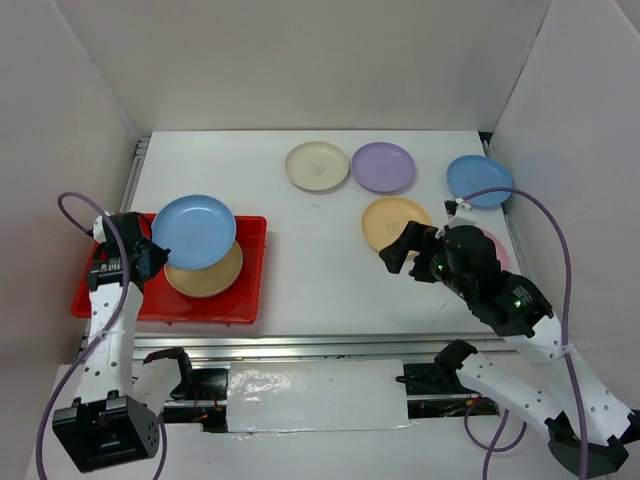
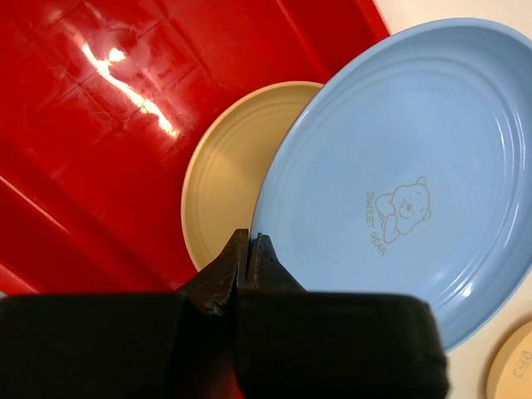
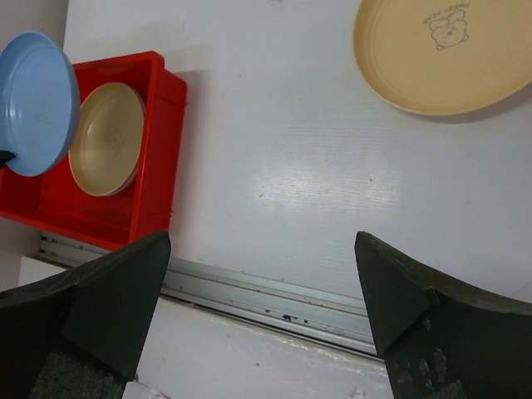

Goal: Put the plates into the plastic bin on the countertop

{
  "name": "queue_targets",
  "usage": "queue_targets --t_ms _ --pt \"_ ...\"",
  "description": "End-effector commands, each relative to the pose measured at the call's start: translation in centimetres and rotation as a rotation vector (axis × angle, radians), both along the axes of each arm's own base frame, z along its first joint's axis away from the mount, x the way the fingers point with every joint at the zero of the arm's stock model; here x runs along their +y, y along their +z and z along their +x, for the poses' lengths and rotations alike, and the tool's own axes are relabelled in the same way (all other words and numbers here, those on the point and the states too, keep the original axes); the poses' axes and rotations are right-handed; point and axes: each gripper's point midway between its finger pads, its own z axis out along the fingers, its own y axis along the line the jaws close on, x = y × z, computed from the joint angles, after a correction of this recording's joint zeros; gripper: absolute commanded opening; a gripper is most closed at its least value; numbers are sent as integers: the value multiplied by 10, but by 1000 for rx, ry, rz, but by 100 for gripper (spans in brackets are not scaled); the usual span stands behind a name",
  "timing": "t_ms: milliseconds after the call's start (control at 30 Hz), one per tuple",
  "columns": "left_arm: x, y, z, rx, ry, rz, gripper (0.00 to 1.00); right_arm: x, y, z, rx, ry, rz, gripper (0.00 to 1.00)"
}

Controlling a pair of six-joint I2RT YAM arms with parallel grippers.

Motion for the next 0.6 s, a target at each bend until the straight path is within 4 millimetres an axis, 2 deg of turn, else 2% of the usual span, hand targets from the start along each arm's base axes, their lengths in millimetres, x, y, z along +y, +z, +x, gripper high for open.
queue_targets --t_ms 0,100,133,167,200,233,333,433,467,567 --pt "1 -9 4 31 -28 -9 1 6 10 9 -44 9 24 100" --pt "0 -19 4 52 -30 -17 14 5 13 8 -50 7 23 100" --pt "0 -20 3 51 -28 -14 23 5 14 9 -50 4 23 100" --pt "2 -21 2 53 -18 -12 40 4 13 8 -49 5 21 100" --pt "3 -22 0 61 -11 -8 48 4 14 9 -52 5 22 100" --pt "4 -20 -1 54 -11 -4 65 5 15 9 -53 6 23 100" --pt "6 -10 -5 50 -5 16 99 6 14 9 -48 8 20 100" --pt "-1 16 -4 -17 -41 36 99 5 14 11 -50 0 20 100" --pt "-11 28 1 -55 -83 38 99 4 14 12 -51 -10 16 100" --pt "-68 51 23 -168 -301 -12 99 -2 14 16 -60 -56 17 100"
